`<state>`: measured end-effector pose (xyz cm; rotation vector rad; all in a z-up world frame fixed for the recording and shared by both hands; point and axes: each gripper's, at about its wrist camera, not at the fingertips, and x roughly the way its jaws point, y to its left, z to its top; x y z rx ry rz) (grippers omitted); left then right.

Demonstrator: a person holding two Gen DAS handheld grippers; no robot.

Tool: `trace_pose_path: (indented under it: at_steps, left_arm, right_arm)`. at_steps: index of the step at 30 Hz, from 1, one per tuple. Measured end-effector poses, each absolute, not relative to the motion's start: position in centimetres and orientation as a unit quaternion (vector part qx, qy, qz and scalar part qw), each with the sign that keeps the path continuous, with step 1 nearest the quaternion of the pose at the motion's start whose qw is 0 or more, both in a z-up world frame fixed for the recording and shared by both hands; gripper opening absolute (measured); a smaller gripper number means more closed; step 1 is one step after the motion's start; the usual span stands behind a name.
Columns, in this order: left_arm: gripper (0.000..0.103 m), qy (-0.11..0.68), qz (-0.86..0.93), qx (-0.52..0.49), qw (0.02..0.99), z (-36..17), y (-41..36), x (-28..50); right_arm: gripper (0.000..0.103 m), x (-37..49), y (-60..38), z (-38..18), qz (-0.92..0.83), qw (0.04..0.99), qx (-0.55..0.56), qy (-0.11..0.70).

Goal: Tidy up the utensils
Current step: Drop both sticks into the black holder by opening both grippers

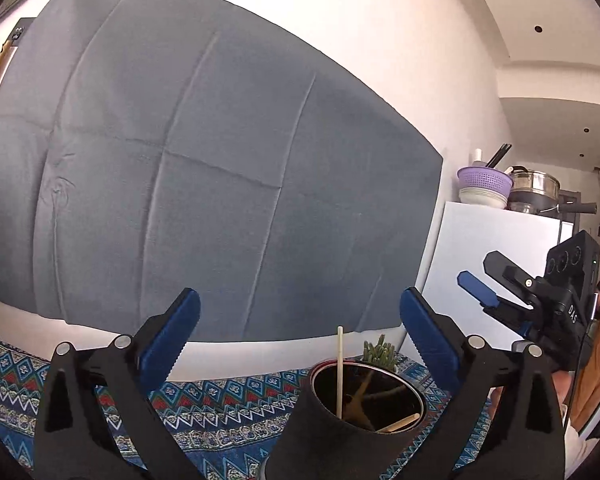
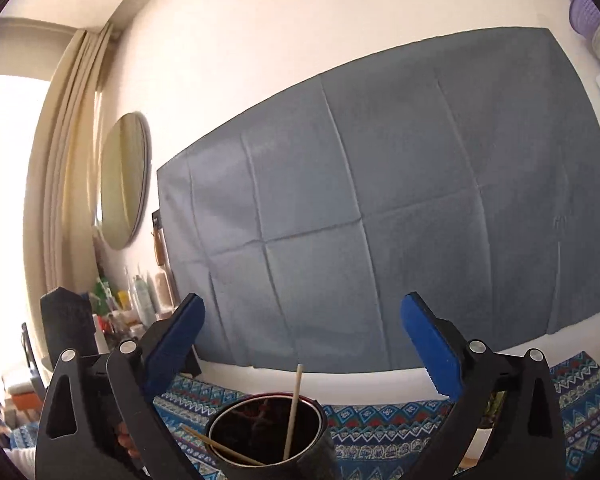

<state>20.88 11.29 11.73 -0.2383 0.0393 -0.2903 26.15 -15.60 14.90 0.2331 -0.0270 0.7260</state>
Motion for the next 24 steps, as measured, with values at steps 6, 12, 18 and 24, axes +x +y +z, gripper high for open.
trace_pose_path:
  at_steps: [6, 12, 18, 24]
  left_arm:
    - [0.097, 0.052, -0.087, -0.084, 0.991, 13.4, 10.8, 20.4]
    - [0.097, 0.114, -0.011, -0.068, 0.991, 13.9, 10.6, 20.5]
    - [0.097, 0.133, 0.008, -0.091, 0.987, 14.9, 10.9, 19.6]
    - [0.097, 0.148, 0.018, -0.031, 0.988, 15.1, 9.2, 18.1]
  right_arm:
    - [0.095, 26.4, -15.5, 15.1, 0.334, 0.938, 0.089, 0.01]
    - [0.095, 27.2, -14.3, 14.8, 0.303, 0.949, 0.06, 0.066]
    - [0.095, 26.7, -13.3, 14.9, 0.292, 0.949, -0.009, 0.119]
    - [0.095, 24.9, -13.7, 15.5, 0.332, 0.931, -0.026, 0.149]
